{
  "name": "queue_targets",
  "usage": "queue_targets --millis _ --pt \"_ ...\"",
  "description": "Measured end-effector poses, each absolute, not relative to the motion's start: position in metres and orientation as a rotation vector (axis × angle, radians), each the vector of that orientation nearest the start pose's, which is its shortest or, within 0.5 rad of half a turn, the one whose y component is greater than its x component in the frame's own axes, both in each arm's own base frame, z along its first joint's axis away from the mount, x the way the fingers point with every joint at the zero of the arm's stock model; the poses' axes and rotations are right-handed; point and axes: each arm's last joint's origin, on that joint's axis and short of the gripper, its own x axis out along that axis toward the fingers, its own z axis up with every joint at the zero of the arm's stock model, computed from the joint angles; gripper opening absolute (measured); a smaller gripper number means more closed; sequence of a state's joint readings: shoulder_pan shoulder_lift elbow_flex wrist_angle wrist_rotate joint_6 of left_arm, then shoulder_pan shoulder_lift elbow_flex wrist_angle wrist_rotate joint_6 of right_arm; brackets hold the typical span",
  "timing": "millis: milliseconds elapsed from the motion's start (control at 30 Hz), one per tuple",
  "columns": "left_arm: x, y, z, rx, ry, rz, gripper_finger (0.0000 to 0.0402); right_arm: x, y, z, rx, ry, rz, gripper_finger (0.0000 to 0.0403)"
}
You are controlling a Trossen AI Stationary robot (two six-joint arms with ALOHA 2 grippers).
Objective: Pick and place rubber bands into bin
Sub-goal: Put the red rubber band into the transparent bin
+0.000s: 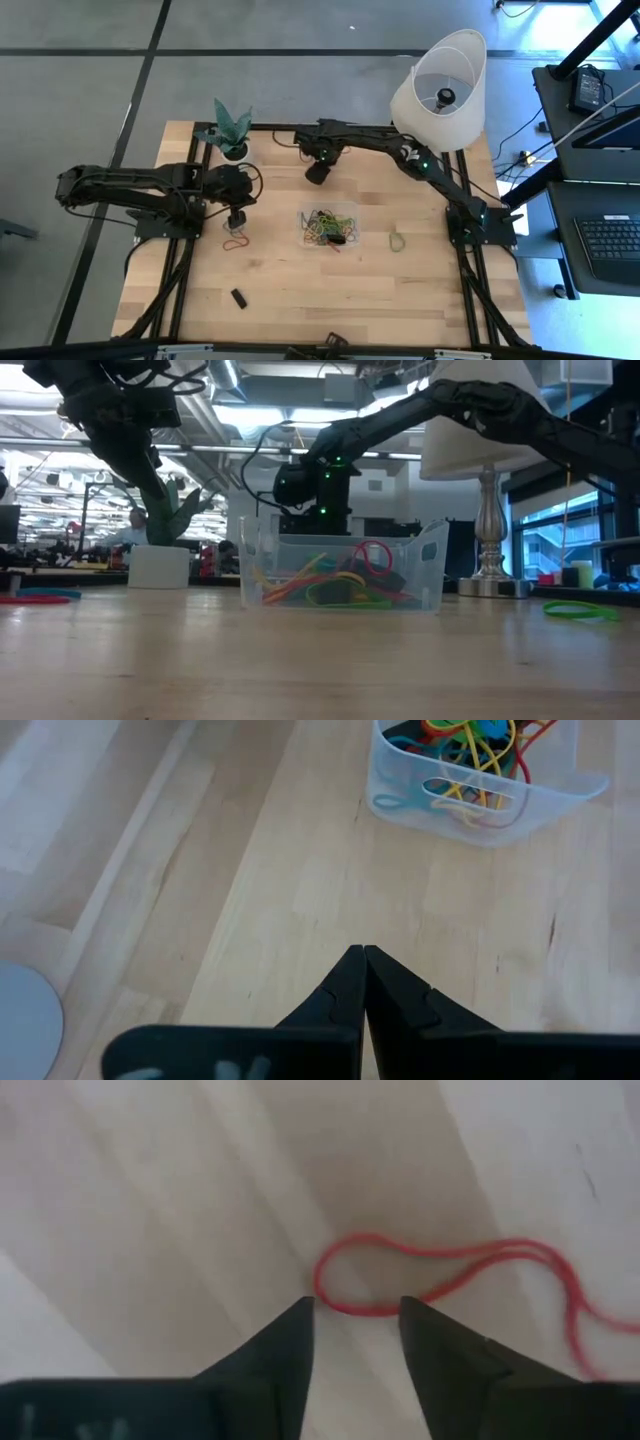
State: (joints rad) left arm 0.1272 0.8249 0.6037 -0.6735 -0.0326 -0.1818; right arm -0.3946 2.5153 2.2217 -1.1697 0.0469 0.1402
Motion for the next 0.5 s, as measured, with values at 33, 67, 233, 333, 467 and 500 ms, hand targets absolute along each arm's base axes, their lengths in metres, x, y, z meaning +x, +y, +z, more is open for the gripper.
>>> queue_targets --millis 33,67,233,333,467,500 --pt "0.1522 0.0204 0.2268 -0.211 0.879 0.230 0.0003 0.4568 -0.1919 0.1485 0.321 1.446 -0.425 0.0144" --pt "0.1522 0.0204 0.2268 -0.211 0.879 0.230 0.0003 0.4566 -0.1921 0.1485 0.282 1.454 -0.390 0.0134" --pt "0.1522 0.0204 0.2268 -0.212 0.879 0.229 0.0003 0.4570 -0.1925 0.1485 0.124 1.475 -0.247 0.0092" --pt "0.1523 0.0200 0.2269 -0.218 0.879 0.215 0.0003 0.4576 -0.1926 0.1486 0.017 1.480 -0.151 0.0062" --pt "0.1523 0.0199 0.2269 -0.219 0.880 0.213 0.0003 0.4576 -0.1926 0.1486 -0.078 1.488 -0.064 0.0009" --pt "0.1523 0.0199 0.2270 -0.219 0.880 0.213 0.0003 0.4570 -0.1924 0.1485 -0.101 1.495 -0.038 0.0008"
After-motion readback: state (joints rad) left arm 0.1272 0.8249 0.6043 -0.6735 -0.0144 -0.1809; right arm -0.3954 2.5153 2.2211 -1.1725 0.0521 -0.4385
